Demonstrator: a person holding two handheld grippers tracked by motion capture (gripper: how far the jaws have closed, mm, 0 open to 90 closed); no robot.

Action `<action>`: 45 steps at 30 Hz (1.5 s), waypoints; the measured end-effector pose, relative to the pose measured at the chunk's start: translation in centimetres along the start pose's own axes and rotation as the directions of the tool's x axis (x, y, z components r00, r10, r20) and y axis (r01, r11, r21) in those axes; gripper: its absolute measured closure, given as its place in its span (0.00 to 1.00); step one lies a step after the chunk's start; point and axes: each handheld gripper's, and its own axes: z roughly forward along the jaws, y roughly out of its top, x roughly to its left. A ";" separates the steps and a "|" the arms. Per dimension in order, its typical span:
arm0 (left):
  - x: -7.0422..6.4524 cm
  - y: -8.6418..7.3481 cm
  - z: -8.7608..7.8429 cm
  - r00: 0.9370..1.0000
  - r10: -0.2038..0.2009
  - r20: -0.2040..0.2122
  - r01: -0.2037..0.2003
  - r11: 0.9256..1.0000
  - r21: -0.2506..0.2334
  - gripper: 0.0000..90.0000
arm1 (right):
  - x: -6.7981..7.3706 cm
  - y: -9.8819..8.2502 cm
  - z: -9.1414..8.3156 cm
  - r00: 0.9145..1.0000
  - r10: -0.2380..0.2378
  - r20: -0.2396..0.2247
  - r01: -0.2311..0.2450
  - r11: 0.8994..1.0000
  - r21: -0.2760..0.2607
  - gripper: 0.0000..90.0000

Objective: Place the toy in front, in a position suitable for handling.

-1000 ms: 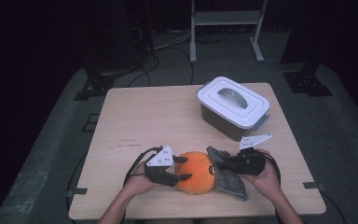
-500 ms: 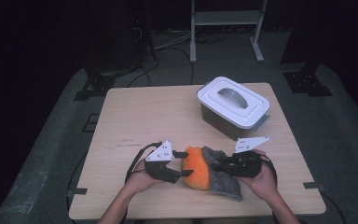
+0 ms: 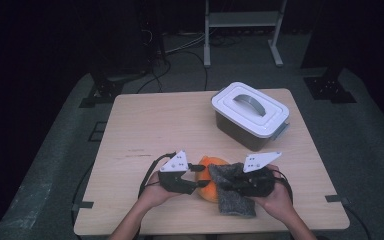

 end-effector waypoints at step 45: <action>-0.3 0.1 0.6 1.000 -0.001 -0.002 0.001 1.000 0.010 0.49 | -0.8 -0.1 -1.2 0.998 0.041 0.036 -0.042 0.999 0.009 0.83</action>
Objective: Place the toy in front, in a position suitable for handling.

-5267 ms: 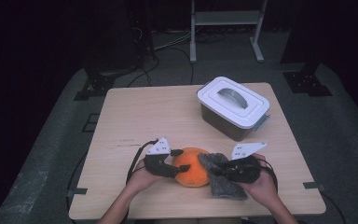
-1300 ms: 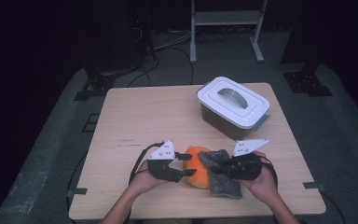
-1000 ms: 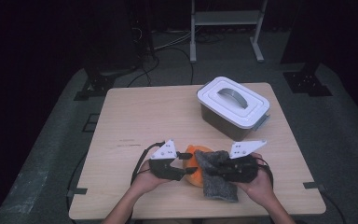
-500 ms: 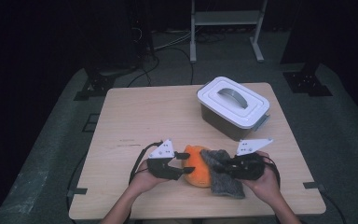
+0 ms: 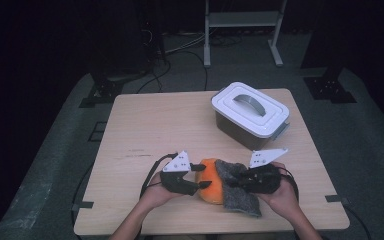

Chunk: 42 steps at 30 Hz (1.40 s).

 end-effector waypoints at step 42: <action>-0.5 0.1 0.1 0.998 0.057 0.002 -0.057 0.998 -0.001 0.45 | 0.4 1.9 0.8 0.996 -0.050 -0.072 0.052 0.998 0.029 0.82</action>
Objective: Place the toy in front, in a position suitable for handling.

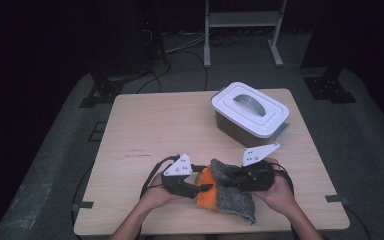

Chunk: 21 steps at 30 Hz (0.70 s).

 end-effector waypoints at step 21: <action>1.0 -0.4 0.1 0.993 -0.114 0.026 0.113 0.993 0.034 0.32 | -2.3 -2.0 -0.4 0.996 0.082 -0.035 -0.081 0.996 0.024 0.82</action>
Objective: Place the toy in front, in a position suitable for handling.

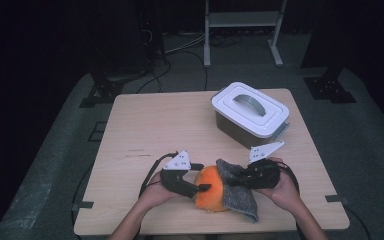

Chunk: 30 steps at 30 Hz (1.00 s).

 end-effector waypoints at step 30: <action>-0.6 0.5 -0.2 0.999 0.047 0.017 -0.047 0.999 0.018 0.49 | 1.4 1.0 0.2 0.998 -0.061 -0.003 0.061 0.998 -0.007 0.84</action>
